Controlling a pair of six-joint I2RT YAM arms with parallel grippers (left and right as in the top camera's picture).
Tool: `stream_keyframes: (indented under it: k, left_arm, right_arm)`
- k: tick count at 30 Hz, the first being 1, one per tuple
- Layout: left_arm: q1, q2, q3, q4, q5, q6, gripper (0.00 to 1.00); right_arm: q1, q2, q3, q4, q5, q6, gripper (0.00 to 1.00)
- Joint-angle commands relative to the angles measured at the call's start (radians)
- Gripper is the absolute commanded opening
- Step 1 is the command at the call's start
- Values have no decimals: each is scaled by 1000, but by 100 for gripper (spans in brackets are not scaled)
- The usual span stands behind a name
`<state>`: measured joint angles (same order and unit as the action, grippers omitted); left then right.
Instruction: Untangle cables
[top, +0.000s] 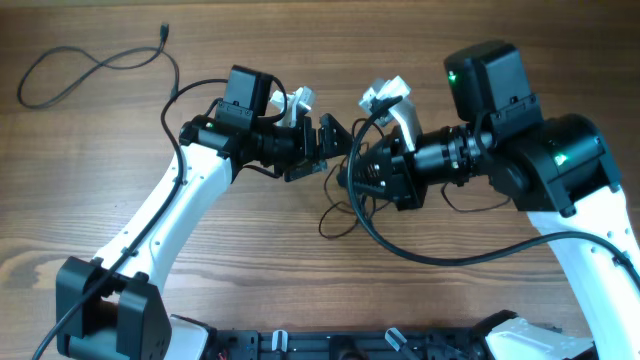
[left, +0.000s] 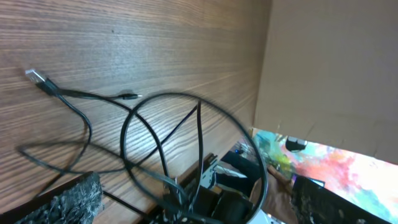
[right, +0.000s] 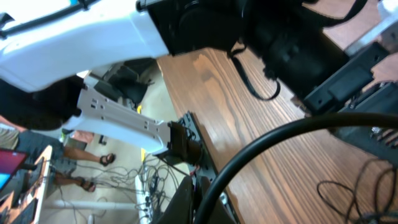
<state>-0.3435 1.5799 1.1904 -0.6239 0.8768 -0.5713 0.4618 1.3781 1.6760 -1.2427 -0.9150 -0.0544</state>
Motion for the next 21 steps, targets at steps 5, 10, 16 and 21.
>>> stream_keyframes:
  k: [5, 10, 16, 21]
  left_arm:
    - [-4, -8, -1, 3, -27, -10, 100]
    - [-43, -8, -1, 4, -15, -10, 100]
    - [-83, -8, -1, 4, -133, -11, 92]
    - [-84, -8, -1, 4, -138, -13, 93]
  right_arm:
    - [6, 8, 11, -127, 0, -183, 4]
    - [7, 10, 11, -124, -7, -196, 4]
    - [28, 16, 11, -117, -89, -233, 4]
    - [112, 25, 11, -102, -84, -233, 4]
